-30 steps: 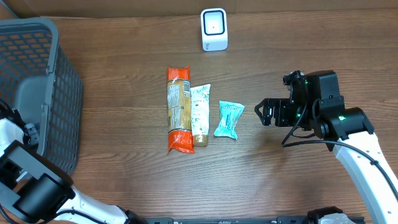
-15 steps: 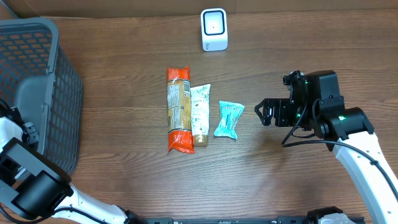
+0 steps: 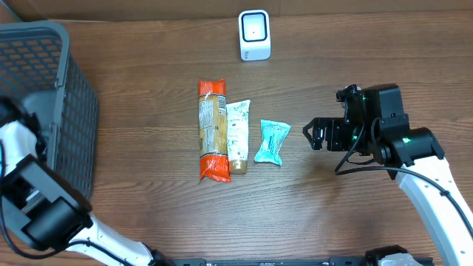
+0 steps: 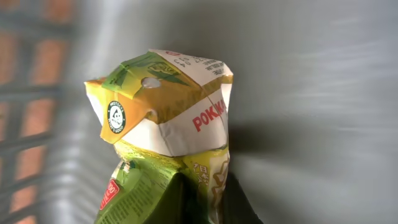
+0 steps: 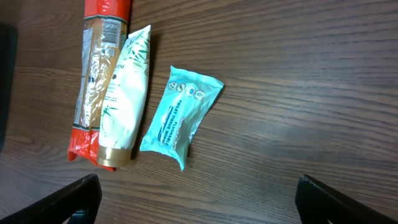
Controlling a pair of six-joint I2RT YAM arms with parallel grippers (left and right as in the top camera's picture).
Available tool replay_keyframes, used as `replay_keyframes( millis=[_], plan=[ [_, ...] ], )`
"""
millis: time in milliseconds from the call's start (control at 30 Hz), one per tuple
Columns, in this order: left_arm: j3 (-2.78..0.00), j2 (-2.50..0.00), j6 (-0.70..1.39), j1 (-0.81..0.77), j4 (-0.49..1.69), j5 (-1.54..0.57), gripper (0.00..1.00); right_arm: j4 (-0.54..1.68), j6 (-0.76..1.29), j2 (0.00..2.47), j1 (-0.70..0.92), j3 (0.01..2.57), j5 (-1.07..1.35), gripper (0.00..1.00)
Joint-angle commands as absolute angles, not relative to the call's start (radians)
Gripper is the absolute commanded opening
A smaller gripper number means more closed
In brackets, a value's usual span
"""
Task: Scan the item barcode
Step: 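Return the left gripper into the basket and grasp the yellow-green snack pouch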
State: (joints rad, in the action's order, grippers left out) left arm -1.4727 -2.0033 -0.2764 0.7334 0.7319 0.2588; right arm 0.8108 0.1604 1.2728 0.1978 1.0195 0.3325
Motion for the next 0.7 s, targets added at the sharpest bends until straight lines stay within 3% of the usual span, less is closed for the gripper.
replay_keyframes(
  millis=[0, 67, 100, 167, 233, 667],
  plan=[
    [-1.524, -2.060, -0.160, 0.670, 0.800, 0.102, 0.04, 0.808, 0.156, 1.271, 0.201, 1.040, 0.327, 1.00],
    [-1.539, -2.060, -0.141, 0.659, 0.805, 0.098, 0.06, 0.808, 0.156, 1.271, 0.201, 1.040, 0.327, 1.00],
    [-1.539, -2.060, -0.141, 0.655, 0.805, 0.096, 0.22, 0.808, 0.156, 1.271, 0.201, 1.040, 0.327, 1.00],
    [-1.538, -2.061, -0.141, 0.654, 0.809, 0.096, 0.66, 0.809, 0.156, 1.271, 0.201, 1.040, 0.327, 1.00],
    [-1.536, -2.061, -0.141, 0.655, 0.808, 0.098, 1.00, 0.809, 0.156, 1.271, 0.201, 1.040, 0.327, 1.00],
    [-1.524, -2.099, -0.141, 0.711, 0.733, 0.083, 1.00, 0.817, 0.156, 1.271, 0.201, 1.040, 0.327, 1.00]
  ],
)
